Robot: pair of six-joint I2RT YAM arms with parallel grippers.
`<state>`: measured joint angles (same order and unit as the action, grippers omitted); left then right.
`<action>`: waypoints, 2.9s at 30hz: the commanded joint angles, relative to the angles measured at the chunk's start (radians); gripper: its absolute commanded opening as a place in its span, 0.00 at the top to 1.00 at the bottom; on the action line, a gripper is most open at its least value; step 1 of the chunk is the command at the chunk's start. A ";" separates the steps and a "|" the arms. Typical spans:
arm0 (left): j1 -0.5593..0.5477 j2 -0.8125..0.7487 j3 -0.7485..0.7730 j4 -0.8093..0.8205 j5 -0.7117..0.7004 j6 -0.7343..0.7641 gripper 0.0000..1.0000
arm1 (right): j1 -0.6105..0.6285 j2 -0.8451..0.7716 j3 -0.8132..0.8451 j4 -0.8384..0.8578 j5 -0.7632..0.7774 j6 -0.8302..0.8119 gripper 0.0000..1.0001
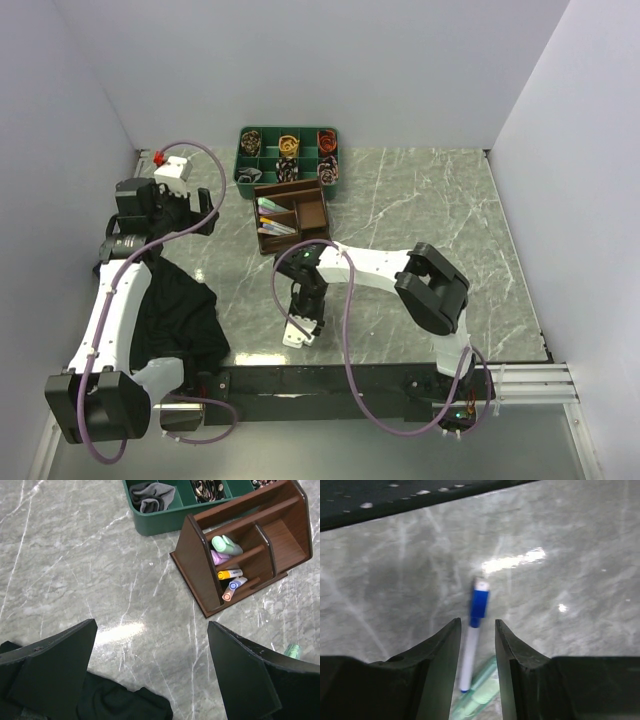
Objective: Sort the stationery into containers
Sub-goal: Pick up the pen from the center of the board, then place the pen in the storage box.
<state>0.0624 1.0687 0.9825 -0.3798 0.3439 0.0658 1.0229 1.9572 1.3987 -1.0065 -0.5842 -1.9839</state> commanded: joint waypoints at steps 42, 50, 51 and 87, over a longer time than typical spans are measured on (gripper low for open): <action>0.011 0.002 -0.038 0.081 0.053 -0.026 0.01 | 0.042 0.204 0.314 -0.135 -0.100 0.275 1.00; 0.011 0.028 0.077 0.042 0.058 -0.006 0.01 | -0.093 0.259 0.788 -0.265 -0.206 0.601 1.00; 0.010 0.036 0.088 0.044 0.052 -0.009 0.01 | -0.128 0.255 0.848 -0.250 -0.232 0.647 1.00; 0.057 0.347 0.401 -0.094 -0.091 0.062 0.00 | -0.460 0.118 0.098 1.586 -0.556 1.800 1.00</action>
<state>0.1146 1.4059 1.3350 -0.4633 0.2672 0.0967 0.5838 2.0632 1.4605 0.5613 -1.1351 -0.1047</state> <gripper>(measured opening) 0.995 0.176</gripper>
